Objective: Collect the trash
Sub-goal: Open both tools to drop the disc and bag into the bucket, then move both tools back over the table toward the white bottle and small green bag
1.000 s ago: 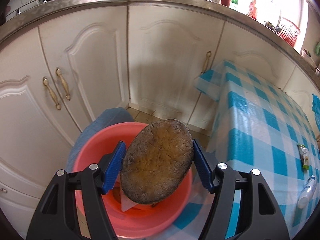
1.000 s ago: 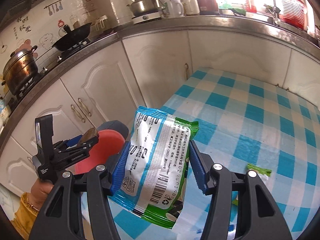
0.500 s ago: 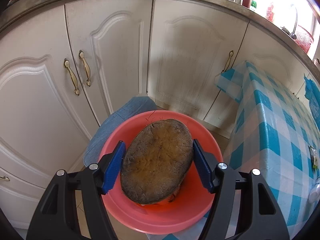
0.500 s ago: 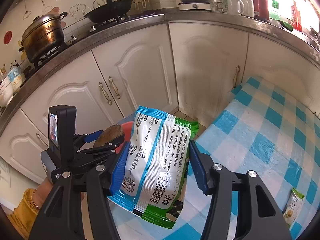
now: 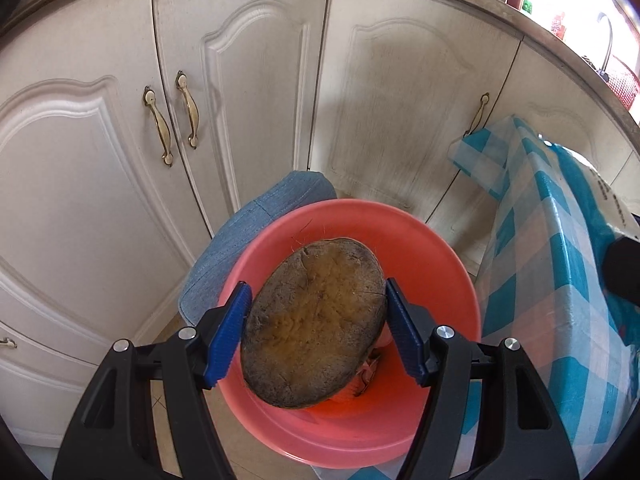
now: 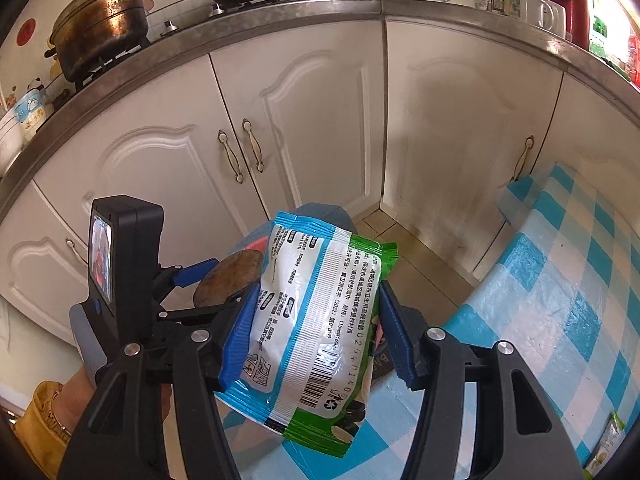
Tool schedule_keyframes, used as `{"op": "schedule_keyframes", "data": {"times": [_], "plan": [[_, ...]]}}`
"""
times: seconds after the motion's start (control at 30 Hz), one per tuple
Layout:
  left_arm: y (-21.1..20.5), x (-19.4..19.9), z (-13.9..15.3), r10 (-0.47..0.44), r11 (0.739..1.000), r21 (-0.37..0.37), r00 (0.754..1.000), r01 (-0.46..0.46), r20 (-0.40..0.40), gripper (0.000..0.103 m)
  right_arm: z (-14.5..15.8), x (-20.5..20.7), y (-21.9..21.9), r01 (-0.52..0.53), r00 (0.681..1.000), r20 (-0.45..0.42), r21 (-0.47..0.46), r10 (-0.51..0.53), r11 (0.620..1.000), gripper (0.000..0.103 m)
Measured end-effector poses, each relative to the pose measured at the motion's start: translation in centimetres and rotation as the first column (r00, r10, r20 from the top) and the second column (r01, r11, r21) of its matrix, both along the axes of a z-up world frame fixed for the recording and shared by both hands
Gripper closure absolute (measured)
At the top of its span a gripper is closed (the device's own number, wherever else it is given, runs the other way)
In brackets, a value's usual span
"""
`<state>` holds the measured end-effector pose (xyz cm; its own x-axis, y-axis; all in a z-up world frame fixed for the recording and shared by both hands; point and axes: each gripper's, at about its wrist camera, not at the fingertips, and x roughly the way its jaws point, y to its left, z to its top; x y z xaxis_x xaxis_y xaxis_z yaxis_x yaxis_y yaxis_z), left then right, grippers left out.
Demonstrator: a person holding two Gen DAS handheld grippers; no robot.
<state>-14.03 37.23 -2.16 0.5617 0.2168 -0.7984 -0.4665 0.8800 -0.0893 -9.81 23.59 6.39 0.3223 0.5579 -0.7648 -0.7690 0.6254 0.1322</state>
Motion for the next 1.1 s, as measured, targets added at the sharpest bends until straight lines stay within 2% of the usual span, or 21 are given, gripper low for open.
{"op": "schedule_keyframes", "data": {"times": [0.1, 0.17, 0.2, 0.27, 0.43, 0.8, 1.1], "plan": [[0.2, 0.1, -0.4, 0.001, 1.000, -0.010, 1.000, -0.001, -0.008, 0.036, -0.6, -0.1, 0.7, 0.002, 1.000, -0.001, -0.005, -0.002, 1.000, 0.041], [0.2, 0.3, -0.8, -0.007, 1.000, -0.018, 1.000, 0.006, -0.019, 0.035, -1.0, -0.2, 1.0, 0.011, 1.000, 0.011, -0.013, -0.011, 1.000, 0.017], [0.1, 0.3, -0.9, -0.006, 1.000, -0.009, 1.000, 0.006, -0.020, 0.033, -1.0, -0.3, 1.0, 0.017, 1.000, 0.023, -0.014, -0.017, 1.000, 0.015], [0.0, 0.4, -1.0, 0.001, 1.000, 0.010, 1.000, -0.001, -0.023, 0.021, -1.0, -0.5, 0.9, 0.021, 0.999, 0.032, -0.009, -0.021, 1.000, 0.015], [0.1, 0.5, -1.0, 0.020, 1.000, 0.010, 0.999, -0.020, -0.028, 0.013, -0.3, -0.1, -0.9, 0.070, 0.997, 0.031, 0.005, -0.070, 0.998, 0.013], [-0.7, 0.6, -0.2, 0.017, 0.999, 0.030, 0.999, -0.016, -0.044, 0.012, 1.8, 1.2, -7.4, 0.221, 0.974, 0.026, 0.085, -0.223, 0.972, 0.012], [-2.9, 1.1, 1.5, -0.013, 0.997, 0.072, 0.999, 0.016, -0.045, 0.012, 2.1, 1.6, -12.6, 0.305, 0.952, -0.022, 0.137, -0.304, 0.943, 0.011]]}}
